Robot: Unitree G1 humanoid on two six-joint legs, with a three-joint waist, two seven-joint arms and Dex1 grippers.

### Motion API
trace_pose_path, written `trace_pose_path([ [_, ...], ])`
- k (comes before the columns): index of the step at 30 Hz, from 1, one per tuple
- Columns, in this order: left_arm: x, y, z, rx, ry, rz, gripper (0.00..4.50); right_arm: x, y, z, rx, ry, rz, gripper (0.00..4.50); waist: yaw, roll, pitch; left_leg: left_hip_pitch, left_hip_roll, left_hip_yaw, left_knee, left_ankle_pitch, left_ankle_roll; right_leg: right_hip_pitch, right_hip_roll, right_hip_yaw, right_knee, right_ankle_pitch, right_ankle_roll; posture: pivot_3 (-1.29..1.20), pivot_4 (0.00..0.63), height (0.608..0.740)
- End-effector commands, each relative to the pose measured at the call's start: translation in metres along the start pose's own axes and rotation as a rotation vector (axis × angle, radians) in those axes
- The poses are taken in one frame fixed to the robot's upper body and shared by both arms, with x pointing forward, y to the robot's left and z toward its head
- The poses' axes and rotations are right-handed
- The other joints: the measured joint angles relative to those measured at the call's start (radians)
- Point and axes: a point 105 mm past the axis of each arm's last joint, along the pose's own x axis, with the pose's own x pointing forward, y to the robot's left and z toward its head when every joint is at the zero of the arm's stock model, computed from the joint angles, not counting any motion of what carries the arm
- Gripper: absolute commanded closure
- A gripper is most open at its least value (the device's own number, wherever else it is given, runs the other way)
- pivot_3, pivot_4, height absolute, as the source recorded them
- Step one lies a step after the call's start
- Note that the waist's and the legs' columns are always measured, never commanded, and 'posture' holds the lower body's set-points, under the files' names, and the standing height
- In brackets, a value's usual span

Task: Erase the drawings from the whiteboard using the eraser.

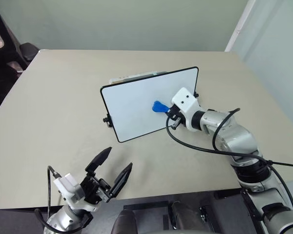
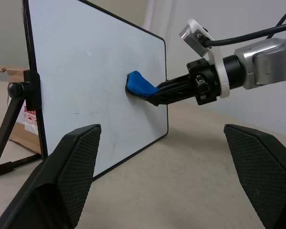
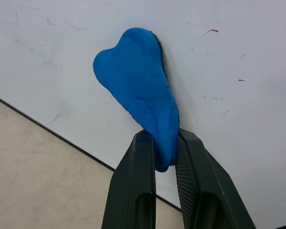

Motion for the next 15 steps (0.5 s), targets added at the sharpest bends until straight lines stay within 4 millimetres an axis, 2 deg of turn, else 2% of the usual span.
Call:
trace_pose_path([
  [1,0.004,-0.005,0.009,0.018,-0.033,-0.019,0.0,-0.019,-0.009,-0.007,0.056,-0.008,-0.063,4.19,0.005,0.0,0.0,0.0,0.0,0.0,0.0,0.0,0.0,0.0,0.0,0.0,0.0,0.0,0.0,0.0,0.15,0.74],
  [6,0.005,-0.006,0.009,0.016,-0.035,-0.021,0.0,-0.054,-0.025,-0.026,0.223,-0.001,-0.163,4.19,0.013,0.0,0.0,-0.003,0.0,0.001,0.002,0.0,-0.001,0.0,0.0,0.0,-0.001,0.0,0.0,0.0,0.15,0.74],
  [10,0.005,-0.006,0.008,0.011,-0.034,-0.021,0.0,-0.089,-0.029,-0.059,0.392,0.068,-0.252,4.19,0.015,-0.001,0.0,-0.002,0.0,0.001,0.001,0.0,-0.001,0.001,0.0,0.0,-0.001,-0.001,0.0,0.0,0.15,0.74],
  [15,0.005,-0.009,0.007,0.008,-0.033,-0.028,0.0,-0.103,-0.022,-0.089,0.546,0.155,-0.287,4.19,0.006,0.0,0.0,0.0,0.0,0.002,0.001,-0.001,0.001,0.002,0.001,0.0,0.0,-0.002,-0.001,0.0,0.15,0.74],
])
